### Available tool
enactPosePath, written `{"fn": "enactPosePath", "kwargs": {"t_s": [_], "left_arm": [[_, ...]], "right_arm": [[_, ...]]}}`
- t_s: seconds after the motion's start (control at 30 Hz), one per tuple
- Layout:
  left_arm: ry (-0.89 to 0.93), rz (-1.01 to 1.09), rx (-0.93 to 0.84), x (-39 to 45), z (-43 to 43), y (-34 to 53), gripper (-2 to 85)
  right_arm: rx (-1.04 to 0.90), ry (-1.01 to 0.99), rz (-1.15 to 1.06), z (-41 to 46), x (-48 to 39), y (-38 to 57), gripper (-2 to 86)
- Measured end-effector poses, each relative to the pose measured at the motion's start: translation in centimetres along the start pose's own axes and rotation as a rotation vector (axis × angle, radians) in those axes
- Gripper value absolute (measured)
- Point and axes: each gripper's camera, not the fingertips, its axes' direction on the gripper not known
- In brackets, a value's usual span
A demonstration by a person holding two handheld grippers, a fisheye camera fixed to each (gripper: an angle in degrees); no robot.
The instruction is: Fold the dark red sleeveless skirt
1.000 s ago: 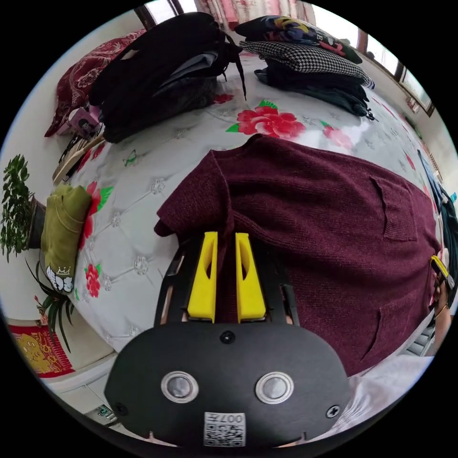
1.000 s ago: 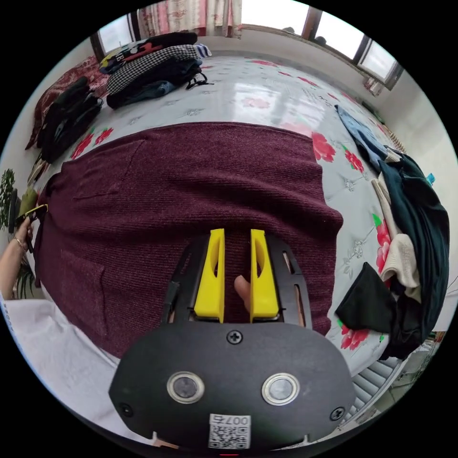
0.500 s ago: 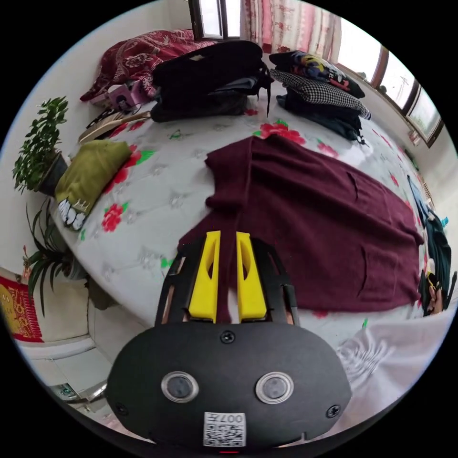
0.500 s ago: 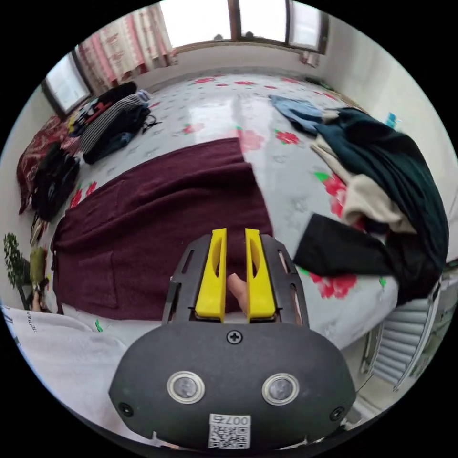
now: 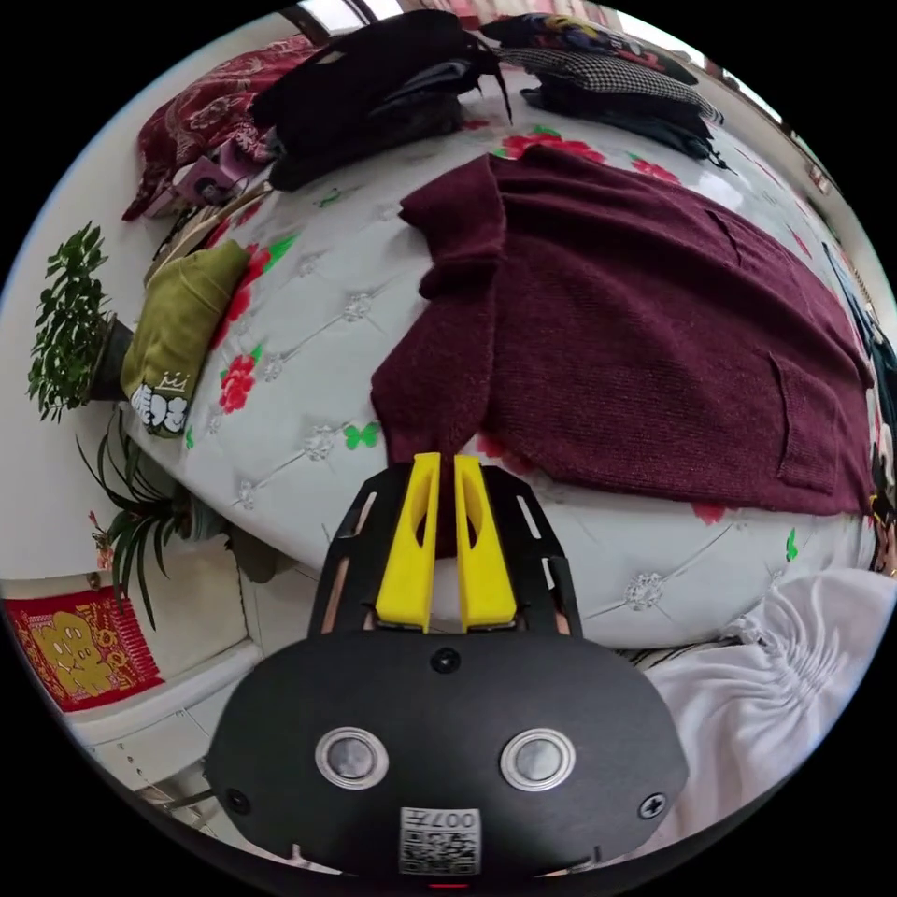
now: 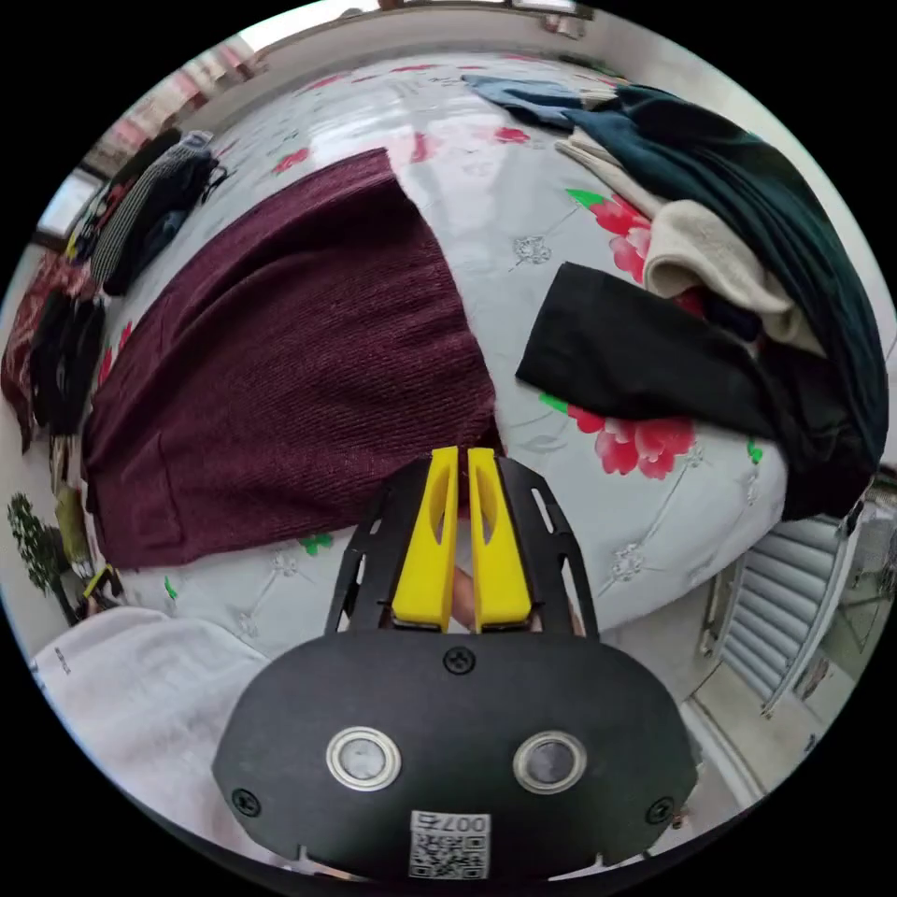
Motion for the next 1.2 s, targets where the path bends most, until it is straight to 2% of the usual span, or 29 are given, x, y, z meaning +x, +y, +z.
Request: {"fn": "enactPosePath", "kwargs": {"t_s": [0.17,0.3,0.37,0.43,0.5,0.6,0.67,0.73,0.9,1.07,1.13,1.2], "left_arm": [[0.083,-0.146,0.074,-9.4,-7.8,2.5,0.5],[0.195,-0.186,0.08,-14.1,-10.6,2.1,2.2],[0.149,-0.199,0.023,-14.7,-8.8,1.3,4.8],[0.1,-0.209,-0.084,-15.2,-7.0,0.8,6.7],[0.015,-0.211,-0.068,-15.3,-7.7,1.6,8.3],[-0.017,-0.174,0.019,-14.5,-9.4,2.1,8.5],[0.055,-0.074,0.12,-12.2,-10.4,1.2,8.3],[0.125,0.013,0.146,-10.0,-10.3,-0.3,8.3],[0.279,0.165,0.083,-2.3,-8.7,-6.5,10.3],[0.173,0.189,-0.085,1.8,-5.8,-9.0,11.6],[0.196,0.194,-0.064,0.9,-6.8,-8.7,10.2],[0.21,0.226,-0.098,-0.7,-8.5,-8.9,4.2]], "right_arm": [[0.084,0.011,-0.06,-5.9,1.9,4.1,-0.1],[0.029,0.036,-0.079,-5.8,2.0,6.6,0.1],[-0.012,0.028,-0.049,-5.0,2.1,6.6,0.3],[0.027,0.052,0.016,-5.8,2.1,6.3,0.3],[0.083,0.076,0.052,-7.6,1.6,6.3,0.1],[0.183,0.104,0.075,-10.8,0.3,6.5,-0.2],[0.206,0.074,0.071,-11.5,-1.0,6.3,-0.2],[0.205,0.044,0.041,-11.3,-3.8,5.2,-0.2],[0.194,-0.023,-0.083,-10.3,-12.6,2.0,-0.2],[0.17,-0.054,-0.249,-10.2,-21.7,0.0,-0.2],[0.163,-0.021,-0.325,-10.3,-25.1,-0.2,-0.2],[0.158,0.007,-0.359,-10.4,-26.8,-0.3,-0.2]]}}
